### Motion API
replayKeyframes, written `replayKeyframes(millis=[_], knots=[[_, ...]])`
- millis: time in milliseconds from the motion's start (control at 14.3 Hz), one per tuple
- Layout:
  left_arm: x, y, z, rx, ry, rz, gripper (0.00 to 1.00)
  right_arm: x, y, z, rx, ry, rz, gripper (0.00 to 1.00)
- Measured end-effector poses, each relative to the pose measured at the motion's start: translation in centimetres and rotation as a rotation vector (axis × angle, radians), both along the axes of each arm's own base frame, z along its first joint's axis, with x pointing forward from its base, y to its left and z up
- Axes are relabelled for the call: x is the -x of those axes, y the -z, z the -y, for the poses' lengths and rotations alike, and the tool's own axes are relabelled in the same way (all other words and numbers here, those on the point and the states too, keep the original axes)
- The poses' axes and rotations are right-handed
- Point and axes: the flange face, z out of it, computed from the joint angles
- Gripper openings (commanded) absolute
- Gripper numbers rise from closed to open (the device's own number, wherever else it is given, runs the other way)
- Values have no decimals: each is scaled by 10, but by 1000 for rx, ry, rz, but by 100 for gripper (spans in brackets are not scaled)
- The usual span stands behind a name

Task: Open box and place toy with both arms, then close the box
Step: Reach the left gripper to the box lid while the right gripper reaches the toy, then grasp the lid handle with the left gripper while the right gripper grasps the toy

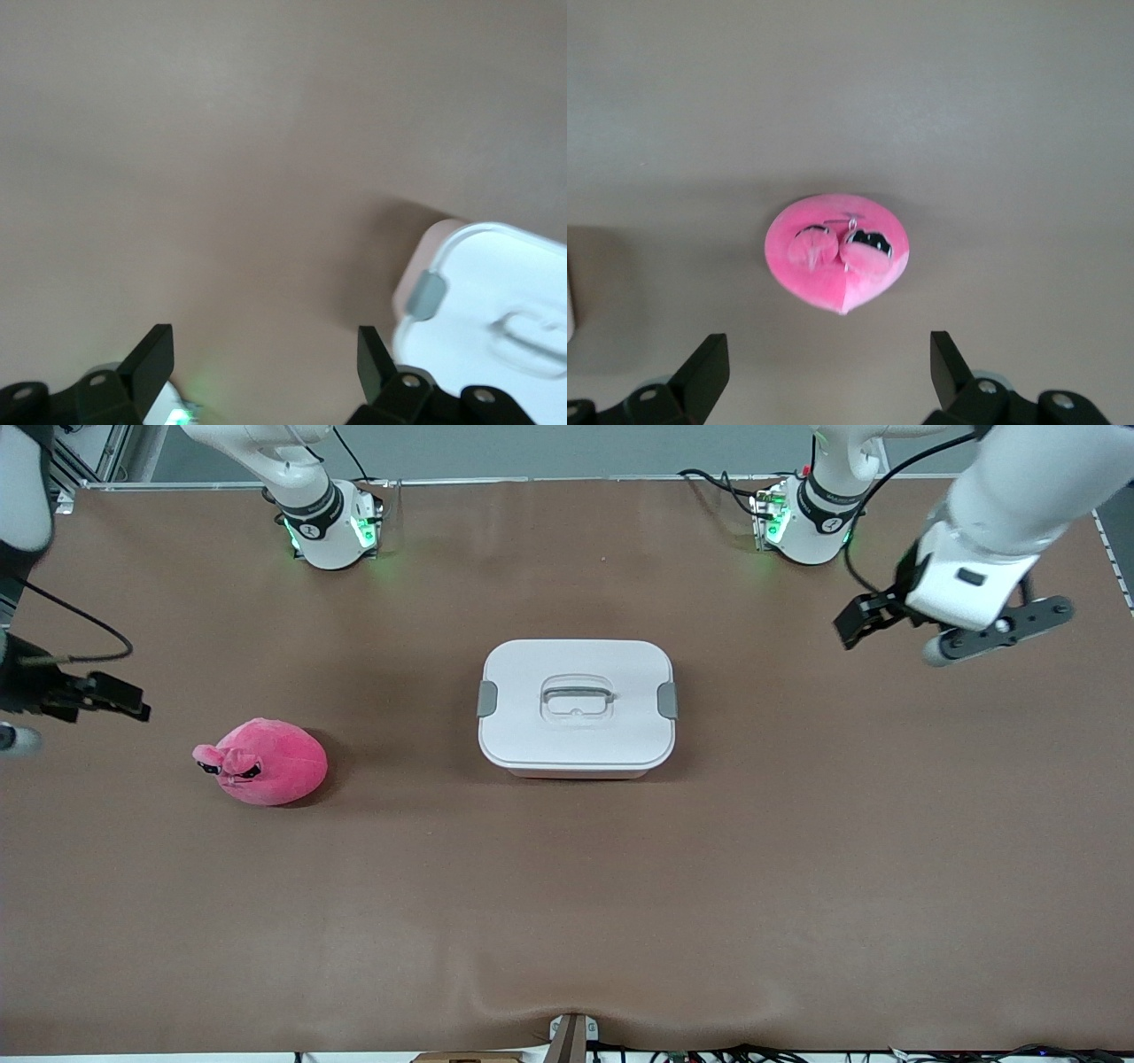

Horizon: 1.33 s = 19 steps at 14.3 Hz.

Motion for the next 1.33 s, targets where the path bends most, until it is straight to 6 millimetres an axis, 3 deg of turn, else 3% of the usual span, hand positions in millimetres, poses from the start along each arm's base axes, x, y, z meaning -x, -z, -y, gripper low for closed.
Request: replayKeyframes(millis=[349,699,768,908,1327], knots=[[0,55,96,37,-272,8,91,-18,79,15,-59,57,-75,100],[13,115,183,18,-507,45,90,-21,152,11,-80,75,-105,99],[17,126,197,17,-545,49,89,-20,159,7,-80,72,-105,92],[23,141,220,31,-627,52,88,-17,169,1,-80,64,-115,89],[42,182,267,10,-826,107,83,-15,171,-3,-83,58,-137,65]])
